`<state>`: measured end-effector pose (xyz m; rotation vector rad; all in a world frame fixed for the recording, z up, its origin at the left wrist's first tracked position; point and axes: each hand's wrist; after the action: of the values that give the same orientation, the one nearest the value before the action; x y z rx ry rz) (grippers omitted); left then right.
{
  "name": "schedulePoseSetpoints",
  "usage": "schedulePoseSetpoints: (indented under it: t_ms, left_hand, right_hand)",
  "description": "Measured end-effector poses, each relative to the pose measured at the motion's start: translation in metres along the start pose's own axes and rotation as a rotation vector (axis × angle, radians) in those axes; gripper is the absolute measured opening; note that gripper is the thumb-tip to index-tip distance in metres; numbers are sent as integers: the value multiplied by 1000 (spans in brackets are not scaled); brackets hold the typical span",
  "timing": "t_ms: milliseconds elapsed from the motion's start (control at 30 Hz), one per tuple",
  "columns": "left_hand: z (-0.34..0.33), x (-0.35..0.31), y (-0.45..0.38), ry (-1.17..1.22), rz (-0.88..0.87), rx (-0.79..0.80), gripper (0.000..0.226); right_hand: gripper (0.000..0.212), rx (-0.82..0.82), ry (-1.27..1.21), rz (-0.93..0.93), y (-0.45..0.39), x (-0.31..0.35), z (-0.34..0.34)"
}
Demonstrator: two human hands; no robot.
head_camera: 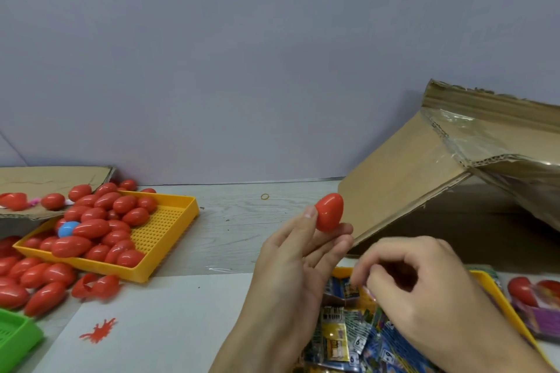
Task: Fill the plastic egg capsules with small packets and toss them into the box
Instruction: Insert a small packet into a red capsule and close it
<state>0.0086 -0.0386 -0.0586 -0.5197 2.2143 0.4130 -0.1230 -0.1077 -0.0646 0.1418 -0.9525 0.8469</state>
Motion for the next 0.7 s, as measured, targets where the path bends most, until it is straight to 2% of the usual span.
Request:
schedulePoseSetpoints:
  t_ms: [67,133,233,300,367,433,467,533,700]
  left_hand:
    - [1,-1,0,28,14,-16,34]
    - [1,-1,0,38,19,-19,39]
    - [1,0,-1,11,22,-15,38]
    - [1,2,-1,-17,26,0,32]
    - [1,4,-2,-56,28,25,30]
    - [1,7,-2,-112,31,60,30]
    - [1,8,-2,-138,37,75,31]
    - [1,10,-3,-177,47,98,35]
    - [1,12,-3,-286,-9,122,38]
  right_hand:
    - [29,117,32,15,1,0,4]
    - [27,96,4,46,1,0,6]
    - [21,-116,42,110,-1,-3,3]
    - [6,-251,27,124,-2,-2,0]
    - [27,-300,-30,131,-2,-1,-3]
    - [54,-283,-55,147,-3,1,-5]
    - [61,-261,-77,156,-3,3,-5]
    - [61,-240,-138,158,-3,3,-6]
    - [41,-294,-225,115,-4,-1,-5]
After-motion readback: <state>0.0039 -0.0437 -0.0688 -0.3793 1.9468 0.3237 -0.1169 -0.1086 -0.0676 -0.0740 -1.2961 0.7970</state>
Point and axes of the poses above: each hand's wrist, its own y-axis away from the middle knuckle, its own z-axis out of the back of the hand, x = y × z, and after that the axes turned 2 degrees about x, right-handed
